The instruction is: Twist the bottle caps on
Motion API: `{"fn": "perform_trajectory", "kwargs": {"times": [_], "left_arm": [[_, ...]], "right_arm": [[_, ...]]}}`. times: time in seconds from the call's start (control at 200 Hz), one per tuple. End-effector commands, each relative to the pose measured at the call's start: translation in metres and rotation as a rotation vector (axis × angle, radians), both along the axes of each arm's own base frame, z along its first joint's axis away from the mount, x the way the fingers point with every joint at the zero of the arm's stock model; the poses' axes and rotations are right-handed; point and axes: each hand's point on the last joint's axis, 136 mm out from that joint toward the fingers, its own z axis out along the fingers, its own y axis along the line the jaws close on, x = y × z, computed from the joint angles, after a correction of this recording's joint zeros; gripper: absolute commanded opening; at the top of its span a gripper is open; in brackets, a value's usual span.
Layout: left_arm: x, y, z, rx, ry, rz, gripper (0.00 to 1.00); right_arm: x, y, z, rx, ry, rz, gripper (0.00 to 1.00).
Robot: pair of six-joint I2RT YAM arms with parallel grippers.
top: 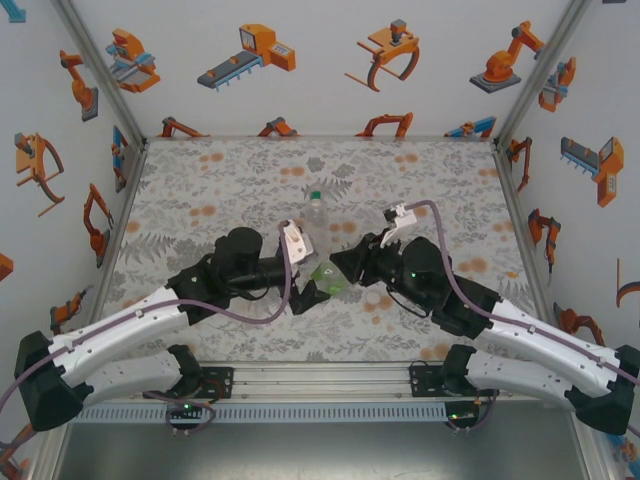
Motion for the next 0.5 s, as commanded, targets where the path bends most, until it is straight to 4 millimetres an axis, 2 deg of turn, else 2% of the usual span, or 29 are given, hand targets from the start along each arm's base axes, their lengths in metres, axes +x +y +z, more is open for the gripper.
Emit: {"fn": "perform_trajectory", "kwargs": {"times": [0.0,0.125,0.215,0.36,0.496], "left_arm": [[0.012,0.018,0.014,-0.024,0.01,0.075,0.97],[0.039,0.04,0.016,-0.039,0.086,0.261,0.97],[0.054,0.057,0.016,-0.048,0.176,0.383,0.97],[0.062,0.071,0.014,-0.054,0.286,0.451,0.97],[0.066,0.077,0.011,-0.079,0.337,0.497,0.97]], "right_arm": [[0.02,-0.021,-0.011,-0.184,-0.099,-0.102,0.09],[0.045,-0.033,-0.021,-0.318,-0.154,-0.154,0.07],[0.068,-0.04,-0.025,-0.34,-0.161,-0.176,0.06],[0.106,-0.055,-0.027,-0.363,-0.184,-0.231,0.06],[0.144,-0.066,-0.037,-0.405,-0.188,-0.271,0.05]]}}
